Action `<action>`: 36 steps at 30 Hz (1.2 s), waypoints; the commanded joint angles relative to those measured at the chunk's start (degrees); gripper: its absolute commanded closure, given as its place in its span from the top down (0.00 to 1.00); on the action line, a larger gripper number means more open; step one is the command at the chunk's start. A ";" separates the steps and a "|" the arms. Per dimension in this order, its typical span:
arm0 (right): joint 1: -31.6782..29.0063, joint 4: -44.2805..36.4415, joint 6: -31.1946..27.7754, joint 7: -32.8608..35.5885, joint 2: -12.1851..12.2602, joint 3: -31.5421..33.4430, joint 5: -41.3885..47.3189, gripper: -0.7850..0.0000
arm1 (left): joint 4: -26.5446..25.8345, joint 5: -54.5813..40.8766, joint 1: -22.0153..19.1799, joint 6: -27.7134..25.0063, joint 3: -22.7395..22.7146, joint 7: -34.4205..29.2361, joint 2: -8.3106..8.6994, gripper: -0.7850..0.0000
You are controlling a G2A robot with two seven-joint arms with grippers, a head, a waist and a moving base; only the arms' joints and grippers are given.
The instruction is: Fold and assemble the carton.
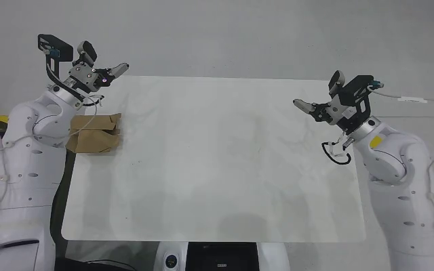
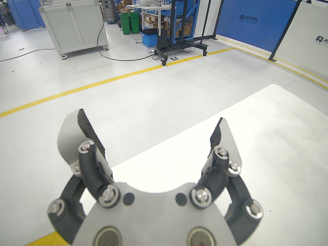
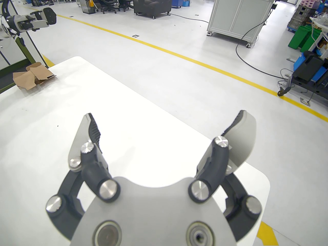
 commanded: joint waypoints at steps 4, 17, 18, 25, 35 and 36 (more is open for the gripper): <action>0.00 0.00 0.00 0.00 0.00 0.00 0.00 1.00 | 0.93 -19.21 -0.41 1.91 -1.59 -13.39 0.01 1.00; 0.00 0.00 0.00 0.00 0.00 0.00 0.00 1.00 | 5.97 -54.32 -1.69 9.88 -9.09 -44.67 1.82 1.00; 0.00 0.00 0.00 0.00 0.00 0.00 0.00 1.00 | 6.42 -55.07 -1.40 10.11 -9.67 -44.82 1.95 1.00; 0.00 0.00 0.00 0.00 0.00 0.00 0.00 1.00 | 8.60 -61.57 1.78 10.06 -13.21 -40.89 2.28 1.00; 0.00 0.00 0.00 0.00 0.00 0.00 0.00 1.00 | 11.05 -62.92 6.35 12.29 -18.77 -39.72 3.52 1.00; 0.00 0.00 0.00 0.00 0.00 0.00 0.00 1.00 | 11.37 -62.49 6.83 12.42 -19.38 -39.70 3.70 1.00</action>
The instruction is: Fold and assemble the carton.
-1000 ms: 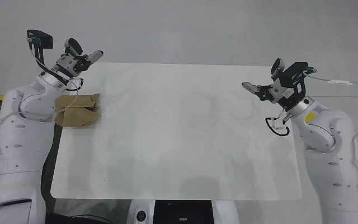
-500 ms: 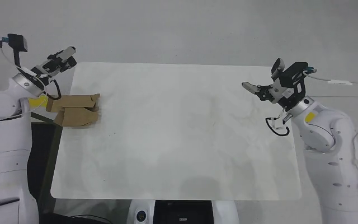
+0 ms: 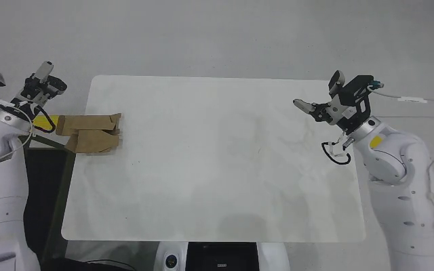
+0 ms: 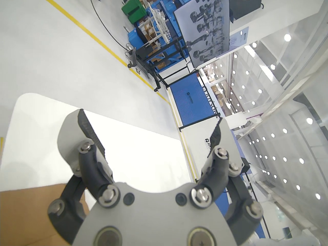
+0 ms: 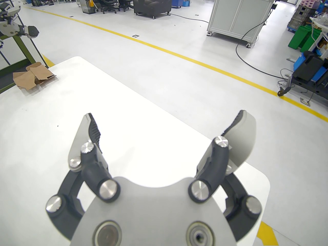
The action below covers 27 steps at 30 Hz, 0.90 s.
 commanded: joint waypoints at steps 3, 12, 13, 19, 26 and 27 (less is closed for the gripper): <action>0.00 0.00 0.00 0.00 0.00 0.00 0.00 1.00 | 1.44 2.16 1.55 0.34 -2.16 1.00 0.65 1.00; 0.00 0.00 0.00 0.00 0.00 0.00 0.00 1.00 | 5.84 2.90 4.65 0.47 -5.85 2.35 1.64 1.00; 0.00 0.00 0.00 0.00 0.00 0.00 0.00 1.00 | 6.50 2.87 5.10 0.16 -6.27 2.65 1.73 1.00; 0.00 0.00 0.00 0.00 0.00 0.00 0.00 1.00 | 9.91 1.61 7.35 -1.76 -7.21 5.97 1.68 1.00; 0.00 0.00 0.00 0.00 0.00 0.00 0.00 1.00 | 12.09 1.29 9.41 -2.19 -5.98 11.36 1.02 1.00; 0.00 0.00 0.00 0.00 0.00 0.00 0.00 1.00 | 12.40 1.39 9.65 -2.07 -5.72 11.73 0.94 1.00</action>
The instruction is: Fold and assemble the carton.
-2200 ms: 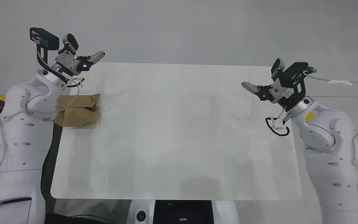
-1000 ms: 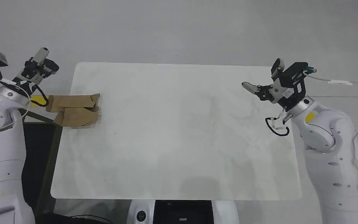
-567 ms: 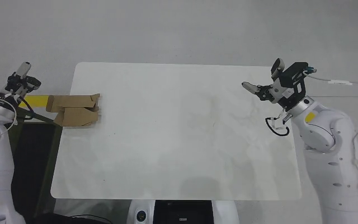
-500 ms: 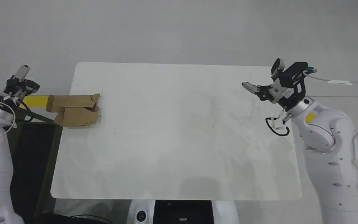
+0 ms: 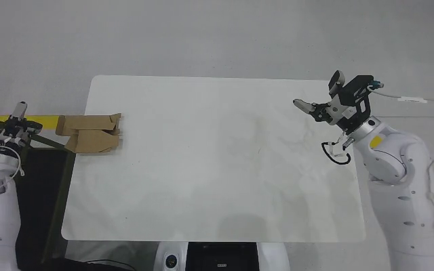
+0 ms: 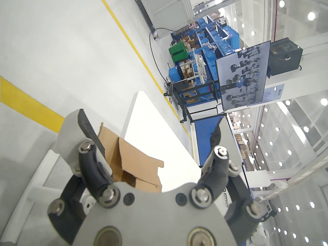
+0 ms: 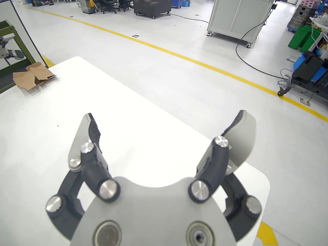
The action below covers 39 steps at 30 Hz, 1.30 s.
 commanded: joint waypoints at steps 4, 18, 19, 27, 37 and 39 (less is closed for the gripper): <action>0.00 0.00 0.00 0.00 0.00 0.00 0.00 1.00 | 1.99 -0.80 0.73 1.67 1.15 1.22 -0.42 1.00; 0.00 0.00 0.00 0.00 0.00 0.00 0.00 1.00 | 6.08 1.93 -1.20 7.20 5.41 -3.07 -0.74 1.00; 0.00 0.00 0.00 0.00 0.00 0.00 0.00 1.00 | 6.30 1.74 -1.59 6.91 5.72 -3.44 -0.81 1.00; 0.00 0.00 0.00 0.00 0.00 0.00 0.00 1.00 | 8.27 1.97 -4.62 4.98 7.54 -4.41 -1.03 0.82; 0.00 0.00 0.00 0.00 0.00 0.00 0.00 1.00 | 11.82 0.74 -7.52 3.61 8.54 -7.00 -1.03 0.00; 0.00 0.00 0.00 0.00 0.00 0.00 0.00 1.00 | 12.51 0.57 -7.95 3.98 8.62 -7.43 -0.98 0.00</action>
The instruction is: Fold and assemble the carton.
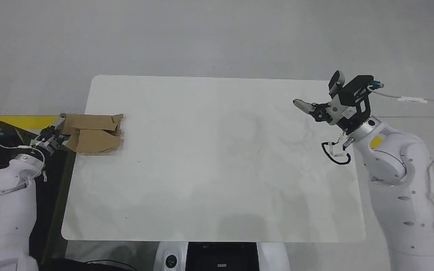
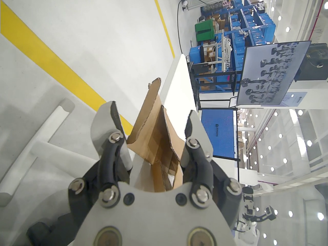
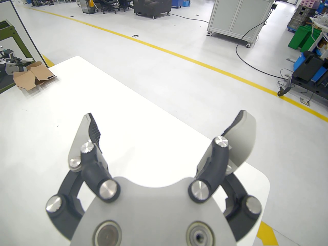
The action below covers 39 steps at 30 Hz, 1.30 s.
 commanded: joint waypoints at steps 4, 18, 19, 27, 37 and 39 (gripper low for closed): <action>0.00 0.00 0.00 0.00 0.00 0.00 0.00 1.00 | 1.34 -0.52 -1.29 0.82 -0.04 -1.08 0.21 0.00; 0.00 0.00 0.00 0.00 0.00 0.00 0.00 1.00 | -3.77 -4.27 -3.93 -1.98 -1.81 -4.52 1.11 0.00; 0.00 0.00 0.00 0.00 0.00 0.00 0.00 1.00 | -4.47 -4.28 -4.12 -2.27 -1.85 -4.43 1.17 0.00; 0.00 0.00 0.00 0.00 0.00 0.00 0.00 1.00 | -9.60 -3.30 -7.85 -3.11 1.17 -2.89 0.76 0.00; 0.00 0.00 0.00 0.00 0.00 0.00 0.00 1.00 | -13.09 -1.20 -16.29 -4.71 9.85 -5.61 -0.73 0.00; 0.00 0.00 0.00 0.00 0.00 0.00 0.00 1.00 | -13.34 -0.29 -18.16 -4.99 11.75 -7.22 -0.98 0.00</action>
